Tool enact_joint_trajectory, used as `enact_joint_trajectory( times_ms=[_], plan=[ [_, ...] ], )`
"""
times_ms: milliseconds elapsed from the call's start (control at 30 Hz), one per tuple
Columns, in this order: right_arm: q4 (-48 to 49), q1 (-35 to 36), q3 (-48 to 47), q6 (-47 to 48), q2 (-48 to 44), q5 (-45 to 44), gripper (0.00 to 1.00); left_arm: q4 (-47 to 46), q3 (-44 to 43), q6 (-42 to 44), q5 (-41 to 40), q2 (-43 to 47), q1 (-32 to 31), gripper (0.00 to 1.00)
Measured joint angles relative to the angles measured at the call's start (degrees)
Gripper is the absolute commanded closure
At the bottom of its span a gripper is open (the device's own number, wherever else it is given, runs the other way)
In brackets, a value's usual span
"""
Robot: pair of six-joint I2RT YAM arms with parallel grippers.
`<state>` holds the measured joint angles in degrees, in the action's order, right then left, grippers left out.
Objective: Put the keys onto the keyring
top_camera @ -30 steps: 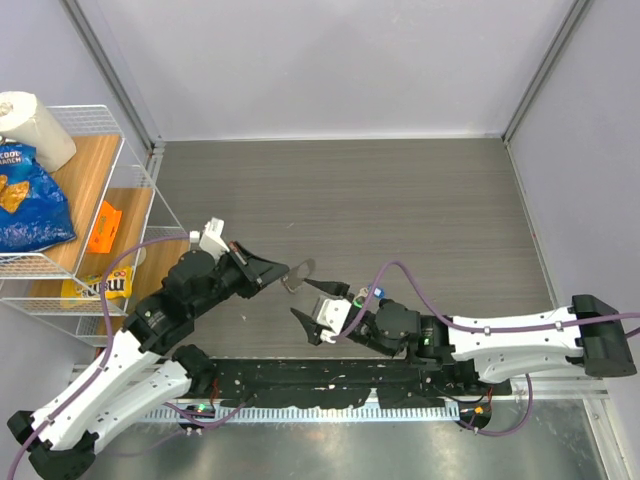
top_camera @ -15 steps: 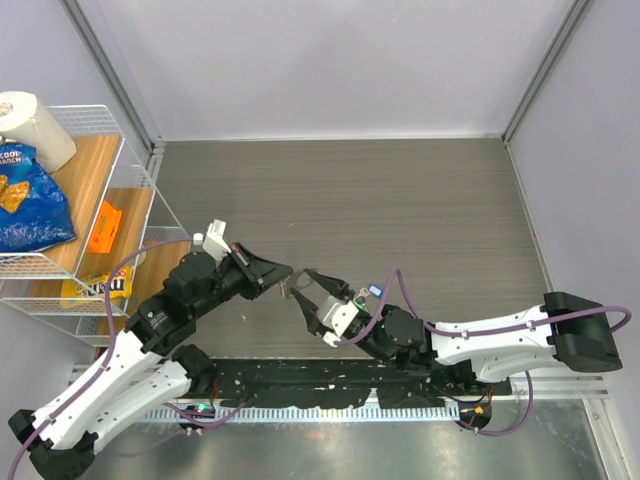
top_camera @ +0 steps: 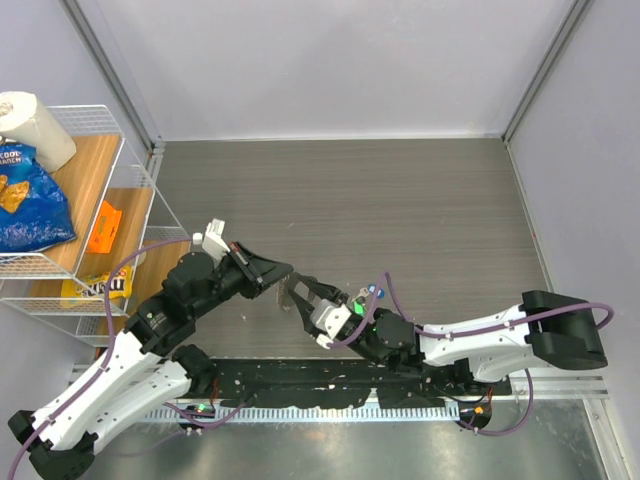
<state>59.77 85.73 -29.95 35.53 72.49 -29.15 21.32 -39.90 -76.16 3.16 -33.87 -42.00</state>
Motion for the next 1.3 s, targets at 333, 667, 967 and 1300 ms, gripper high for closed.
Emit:
enact_joint_trajectory(
  times_ms=[333, 667, 967, 1300],
  plan=[
    [9.6, 0.0, 0.0, 2.0, 6.4, -3.6, 0.62, -0.1, 0.0, -0.2, 0.0, 0.1, 0.0, 1.0],
    [12.9, 0.0, 0.0, 4.8, 10.1, -5.7, 0.65, -0.3, 0.0, -0.2, 0.3, 0.5, 0.0, 1.0],
    [13.5, 0.0, -0.6, 6.6, 12.2, -6.4, 0.66, -1.2, 0.0, -0.2, 0.6, 0.5, 0.0, 1.0],
    [13.5, -0.7, -1.4, 7.7, 12.9, -6.6, 0.68, -1.6, 0.0, -0.2, 0.7, 0.5, -0.2, 1.0]
  ],
)
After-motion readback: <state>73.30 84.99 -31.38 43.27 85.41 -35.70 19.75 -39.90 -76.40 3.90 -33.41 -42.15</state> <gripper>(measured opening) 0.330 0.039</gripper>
